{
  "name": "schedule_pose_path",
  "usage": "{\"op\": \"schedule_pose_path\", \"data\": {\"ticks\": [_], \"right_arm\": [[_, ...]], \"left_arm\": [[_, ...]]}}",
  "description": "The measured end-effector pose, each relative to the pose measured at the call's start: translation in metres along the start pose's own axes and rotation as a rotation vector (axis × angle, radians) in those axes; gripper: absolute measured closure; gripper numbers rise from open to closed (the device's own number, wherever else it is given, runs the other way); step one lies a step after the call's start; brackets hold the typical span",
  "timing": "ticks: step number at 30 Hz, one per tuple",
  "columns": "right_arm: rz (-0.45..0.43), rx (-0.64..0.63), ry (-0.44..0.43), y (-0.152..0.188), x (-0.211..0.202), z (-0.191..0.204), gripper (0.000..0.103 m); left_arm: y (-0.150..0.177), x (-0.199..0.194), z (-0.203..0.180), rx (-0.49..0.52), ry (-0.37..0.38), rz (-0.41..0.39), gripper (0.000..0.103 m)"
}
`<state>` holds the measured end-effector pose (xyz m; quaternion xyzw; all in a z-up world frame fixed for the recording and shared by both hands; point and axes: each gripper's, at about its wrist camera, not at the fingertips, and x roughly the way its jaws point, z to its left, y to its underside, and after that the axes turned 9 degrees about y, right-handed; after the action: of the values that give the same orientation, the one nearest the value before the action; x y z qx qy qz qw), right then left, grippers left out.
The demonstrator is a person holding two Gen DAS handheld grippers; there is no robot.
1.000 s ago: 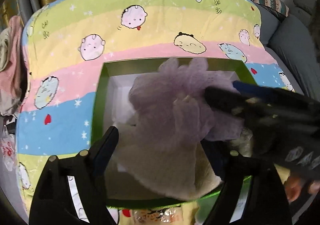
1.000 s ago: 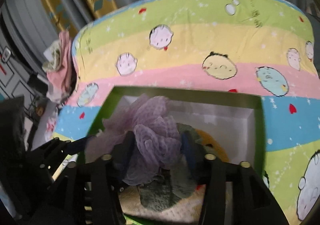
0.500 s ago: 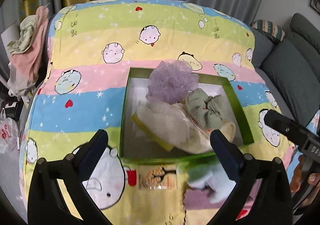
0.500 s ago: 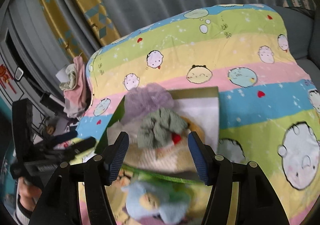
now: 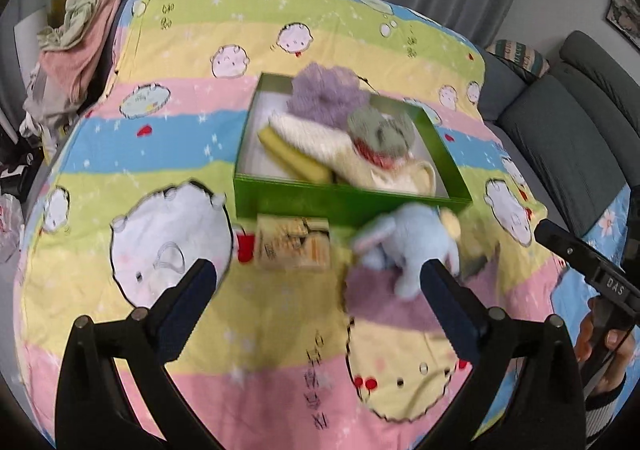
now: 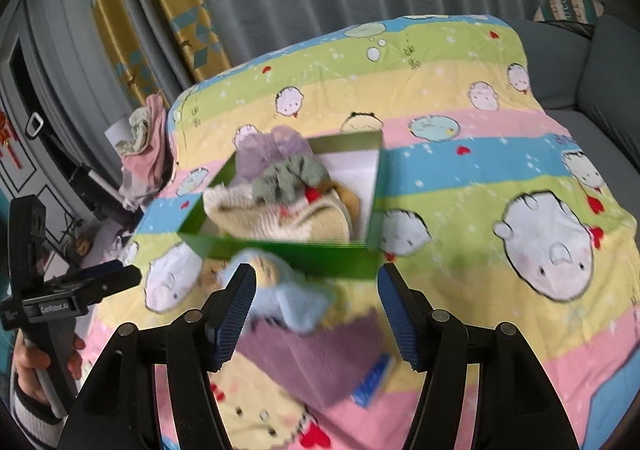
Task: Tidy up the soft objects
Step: 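Withdraw both grippers toward the mauve towel under the elephant plush, then close both grippers on the edge of the mauve towel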
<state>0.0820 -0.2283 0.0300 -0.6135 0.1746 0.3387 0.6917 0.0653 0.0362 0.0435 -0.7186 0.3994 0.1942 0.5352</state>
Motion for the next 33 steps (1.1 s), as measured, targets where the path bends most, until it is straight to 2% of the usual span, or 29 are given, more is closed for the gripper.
{"op": "schedule_pose_path", "data": {"ticks": [7, 15, 20, 25, 29, 33], "right_arm": [[0.037, 0.032, 0.028, 0.04, -0.001, -0.024, 0.039], [0.073, 0.035, 0.006, 0.076, 0.011, -0.026, 0.039], [0.056, -0.01, 0.006, 0.083, 0.017, -0.019, 0.039], [0.047, -0.042, -0.016, 0.081, 0.026, -0.012, 0.039], [0.034, -0.081, -0.001, 0.079, 0.032, -0.005, 0.039], [0.036, -0.109, -0.018, 0.077, 0.038, 0.002, 0.039]], "left_arm": [[0.044, 0.014, -0.011, -0.009, 0.104, 0.024, 0.001], [0.07, 0.047, -0.031, 0.067, 0.123, 0.047, 0.001], [0.071, 0.061, -0.031, 0.086, 0.105, 0.046, 0.001], [0.063, 0.076, -0.032, 0.098, 0.119, 0.049, 0.001], [0.059, 0.086, -0.034, 0.108, 0.142, 0.053, 0.003], [0.055, 0.096, -0.031, 0.097, 0.16, 0.057, 0.011]]}}
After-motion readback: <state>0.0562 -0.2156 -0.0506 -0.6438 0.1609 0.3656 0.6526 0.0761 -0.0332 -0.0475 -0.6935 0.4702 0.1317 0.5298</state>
